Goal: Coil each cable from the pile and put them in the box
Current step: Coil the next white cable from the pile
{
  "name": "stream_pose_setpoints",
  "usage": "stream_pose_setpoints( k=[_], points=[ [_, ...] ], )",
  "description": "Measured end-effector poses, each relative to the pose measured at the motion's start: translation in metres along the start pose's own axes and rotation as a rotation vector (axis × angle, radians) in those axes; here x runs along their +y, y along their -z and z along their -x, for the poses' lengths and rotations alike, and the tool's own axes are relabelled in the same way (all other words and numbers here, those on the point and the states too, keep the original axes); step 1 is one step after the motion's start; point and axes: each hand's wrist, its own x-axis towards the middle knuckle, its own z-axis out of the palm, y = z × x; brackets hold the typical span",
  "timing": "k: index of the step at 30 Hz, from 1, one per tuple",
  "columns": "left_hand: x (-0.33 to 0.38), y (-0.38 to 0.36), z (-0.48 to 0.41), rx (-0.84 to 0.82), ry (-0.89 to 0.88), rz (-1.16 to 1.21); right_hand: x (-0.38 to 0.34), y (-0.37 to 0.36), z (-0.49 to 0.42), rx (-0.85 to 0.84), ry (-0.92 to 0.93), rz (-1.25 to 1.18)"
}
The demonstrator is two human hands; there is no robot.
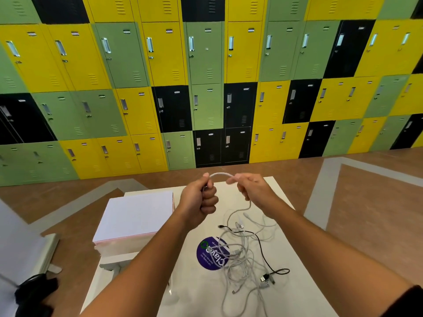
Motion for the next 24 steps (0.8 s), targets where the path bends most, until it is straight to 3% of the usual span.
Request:
stream_pose_setpoints(
  k=[4,7,10,13,19,24],
  points=[
    [0.015,-0.008,-0.004,-0.075,-0.085,0.182,0.020,-0.012,0.016,-0.275,-0.160,0.016],
    [0.013,-0.014,-0.009,-0.018,-0.167,0.259,0.022,-0.032,0.025,-0.206,-0.081,-0.020],
    [0.008,-0.013,-0.014,0.109,-0.240,0.277,0.024,-0.047,0.029,-0.108,0.002,0.142],
    [0.006,-0.009,-0.017,0.207,-0.296,0.248,0.024,-0.050,0.032,-0.126,0.051,0.332],
    [0.002,0.008,-0.022,0.358,-0.392,-0.031,0.010,-0.048,0.039,-0.248,0.110,0.486],
    [-0.017,0.013,-0.024,0.396,-0.512,-0.433,-0.010,-0.047,0.037,-0.271,0.245,0.742]
  ],
)
